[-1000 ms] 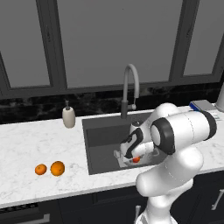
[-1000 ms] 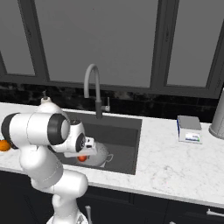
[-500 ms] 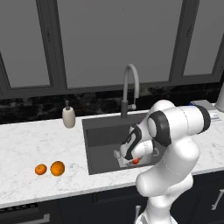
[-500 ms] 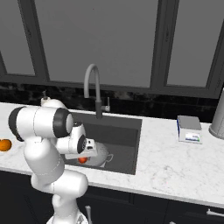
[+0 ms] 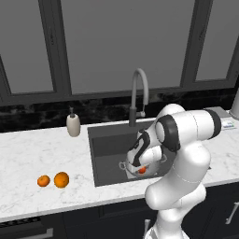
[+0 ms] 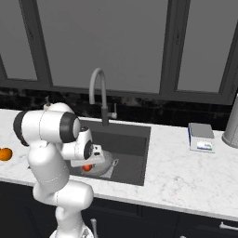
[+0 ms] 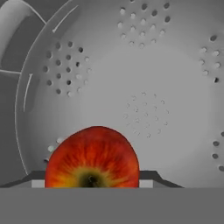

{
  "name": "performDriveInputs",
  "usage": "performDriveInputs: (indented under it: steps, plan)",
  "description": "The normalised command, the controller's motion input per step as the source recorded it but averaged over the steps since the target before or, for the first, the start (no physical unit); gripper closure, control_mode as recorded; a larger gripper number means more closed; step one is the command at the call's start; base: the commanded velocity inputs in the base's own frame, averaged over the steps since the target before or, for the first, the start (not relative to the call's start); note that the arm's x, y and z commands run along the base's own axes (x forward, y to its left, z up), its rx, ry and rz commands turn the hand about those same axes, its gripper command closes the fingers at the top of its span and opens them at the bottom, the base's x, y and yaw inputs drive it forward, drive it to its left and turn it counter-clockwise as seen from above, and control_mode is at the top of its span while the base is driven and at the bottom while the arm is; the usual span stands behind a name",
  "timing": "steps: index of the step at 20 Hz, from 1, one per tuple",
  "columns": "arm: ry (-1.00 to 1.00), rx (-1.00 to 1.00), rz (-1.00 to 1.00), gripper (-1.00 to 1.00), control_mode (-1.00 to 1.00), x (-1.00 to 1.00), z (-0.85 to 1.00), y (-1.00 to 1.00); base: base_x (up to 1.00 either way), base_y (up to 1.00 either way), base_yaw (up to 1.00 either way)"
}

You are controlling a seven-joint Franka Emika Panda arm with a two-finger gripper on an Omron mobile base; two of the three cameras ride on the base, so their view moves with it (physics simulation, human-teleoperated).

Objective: Put the colander in the sink, put the apple, orange, tangerine in the colander, and turn on the sink faucet and pour water over the colander.

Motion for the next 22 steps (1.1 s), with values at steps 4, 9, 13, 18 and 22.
performDriveInputs:
  steps: [4, 9, 13, 18, 22]
  plan:
    - [0.0, 0.0, 0.01, 1.0, -1.0, 0.0, 0.0, -0.09, 0.0, 0.0, 0.0]
    - [0.01, 0.0, 0.0, -1.0, -1.0, 0.0, 0.0, -0.01, 0.0, 0.0, 0.0]
    - [0.01, 0.0, 0.0, -1.0, -1.0, 0.0, 0.0, 0.0, 0.0, 0.0, 0.0]
    - [0.0, 0.0, 0.0, -1.0, -1.0, 0.0, 0.0, 0.0, 0.0, 0.0, 0.0]
    - [0.0, 0.0, 0.0, -1.0, -1.0, 0.0, 0.0, 0.0, 0.0, 0.0, 0.0]
